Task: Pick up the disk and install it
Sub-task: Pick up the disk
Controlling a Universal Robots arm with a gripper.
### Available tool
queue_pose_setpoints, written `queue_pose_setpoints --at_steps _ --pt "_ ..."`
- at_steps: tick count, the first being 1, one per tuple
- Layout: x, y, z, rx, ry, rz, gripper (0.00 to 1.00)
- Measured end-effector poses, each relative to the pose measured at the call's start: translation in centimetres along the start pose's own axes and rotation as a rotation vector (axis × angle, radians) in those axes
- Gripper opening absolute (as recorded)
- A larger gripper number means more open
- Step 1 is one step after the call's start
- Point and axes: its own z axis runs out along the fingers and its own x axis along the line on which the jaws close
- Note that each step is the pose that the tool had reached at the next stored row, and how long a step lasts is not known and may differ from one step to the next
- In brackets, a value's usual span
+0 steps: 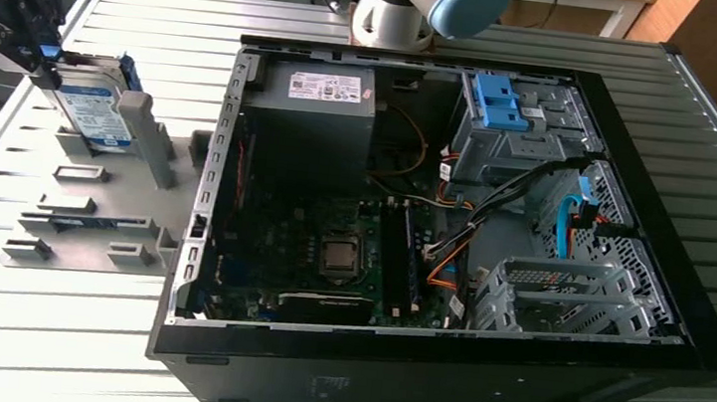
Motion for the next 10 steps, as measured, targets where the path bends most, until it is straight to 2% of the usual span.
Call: queue_pose_setpoints --at_steps 3,8,10 --pt "0.0 0.01 -0.13 0.0003 -0.0002 0.0 0.37" --pt "-0.02 0.02 -0.9 0.0 0.0 0.0 0.37" --pt "-0.03 0.02 -0.99 0.0002 -0.0001 0.0 0.37"
